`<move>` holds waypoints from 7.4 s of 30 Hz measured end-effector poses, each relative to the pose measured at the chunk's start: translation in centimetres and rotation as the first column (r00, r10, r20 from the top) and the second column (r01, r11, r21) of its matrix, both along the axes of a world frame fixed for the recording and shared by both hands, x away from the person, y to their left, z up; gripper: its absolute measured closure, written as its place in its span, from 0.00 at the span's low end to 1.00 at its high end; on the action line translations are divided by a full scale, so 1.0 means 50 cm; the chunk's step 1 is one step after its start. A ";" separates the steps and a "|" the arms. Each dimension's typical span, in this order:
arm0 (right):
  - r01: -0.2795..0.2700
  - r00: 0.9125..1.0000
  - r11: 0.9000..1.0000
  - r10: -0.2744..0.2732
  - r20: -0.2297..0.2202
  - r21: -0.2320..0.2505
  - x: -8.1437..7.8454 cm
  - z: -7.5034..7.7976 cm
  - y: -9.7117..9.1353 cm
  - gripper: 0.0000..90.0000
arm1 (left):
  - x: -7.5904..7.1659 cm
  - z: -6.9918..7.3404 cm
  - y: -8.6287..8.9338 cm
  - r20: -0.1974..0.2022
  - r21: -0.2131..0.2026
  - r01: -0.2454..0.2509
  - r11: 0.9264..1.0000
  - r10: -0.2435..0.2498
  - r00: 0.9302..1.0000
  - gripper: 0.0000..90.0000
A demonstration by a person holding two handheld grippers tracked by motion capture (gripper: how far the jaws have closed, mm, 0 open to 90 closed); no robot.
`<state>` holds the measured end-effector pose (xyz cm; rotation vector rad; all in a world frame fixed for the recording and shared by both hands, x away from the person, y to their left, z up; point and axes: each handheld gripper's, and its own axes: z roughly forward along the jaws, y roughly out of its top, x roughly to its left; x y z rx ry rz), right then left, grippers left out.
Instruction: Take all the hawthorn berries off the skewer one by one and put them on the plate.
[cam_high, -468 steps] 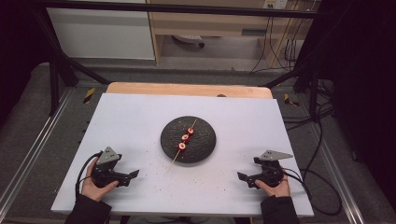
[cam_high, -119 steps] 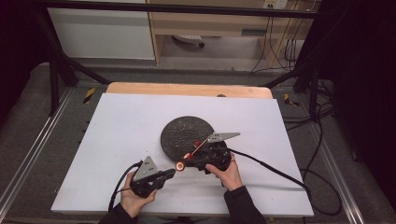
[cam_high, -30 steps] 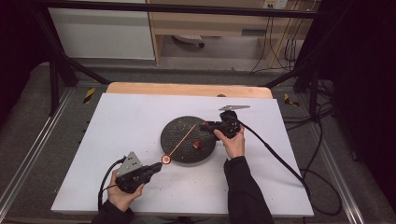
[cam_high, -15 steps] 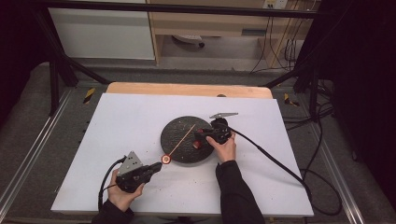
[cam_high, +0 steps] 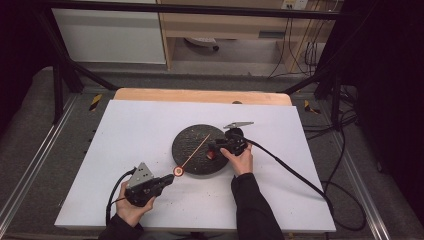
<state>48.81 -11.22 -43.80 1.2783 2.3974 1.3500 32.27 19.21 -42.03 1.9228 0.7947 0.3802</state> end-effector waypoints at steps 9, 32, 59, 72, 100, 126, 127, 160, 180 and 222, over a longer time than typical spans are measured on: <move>-0.015 0.998 1.000 0.014 0.053 0.023 -0.032 0.055 -0.015 0.42 | 0.000 0.000 -0.001 0.001 0.001 -0.002 1.000 0.002 1.000 0.99; -0.147 0.988 0.986 0.143 0.060 0.072 -0.174 0.092 -0.014 0.05 | -0.002 -0.001 -0.018 0.003 0.009 0.000 1.000 0.000 1.000 0.99; -0.212 0.977 0.947 0.210 0.034 0.242 -0.234 0.066 -0.046 0.44 | -0.021 0.019 -0.154 0.032 0.050 0.123 0.991 -0.124 0.992 0.99; -0.258 0.961 0.918 0.276 -0.018 0.300 -0.236 0.065 -0.052 0.67 | -0.025 0.025 -0.164 0.056 0.024 0.141 0.990 -0.142 0.988 0.99; -0.259 0.957 0.898 0.287 -0.029 0.356 -0.216 0.076 -0.059 0.75 | -0.028 0.020 -0.133 0.060 0.012 0.148 0.989 -0.148 0.987 0.99; -0.233 0.962 0.892 0.269 -0.040 0.387 -0.178 0.091 -0.063 0.77 | -0.038 0.010 -0.072 0.072 0.030 0.134 0.991 -0.135 0.988 0.99; -0.231 0.963 0.892 0.267 -0.038 0.388 -0.177 0.092 -0.063 0.77 | -0.039 0.009 -0.069 0.073 0.029 0.133 0.991 -0.135 0.988 0.99; -0.152 0.984 0.917 0.177 -0.036 0.368 -0.116 0.129 -0.088 0.78 | -0.038 -0.006 -0.006 0.062 0.023 0.103 0.994 -0.104 0.993 0.99; -0.058 0.998 0.968 0.058 0.006 0.243 -0.069 0.154 -0.085 0.78 | -0.018 -0.004 0.036 0.041 0.002 -0.042 0.999 0.042 0.998 0.99; -0.109 0.994 0.994 0.109 0.010 0.013 -0.055 0.032 0.060 0.63 | 0.004 -0.017 0.043 0.007 0.012 -0.115 0.993 0.115 0.993 0.99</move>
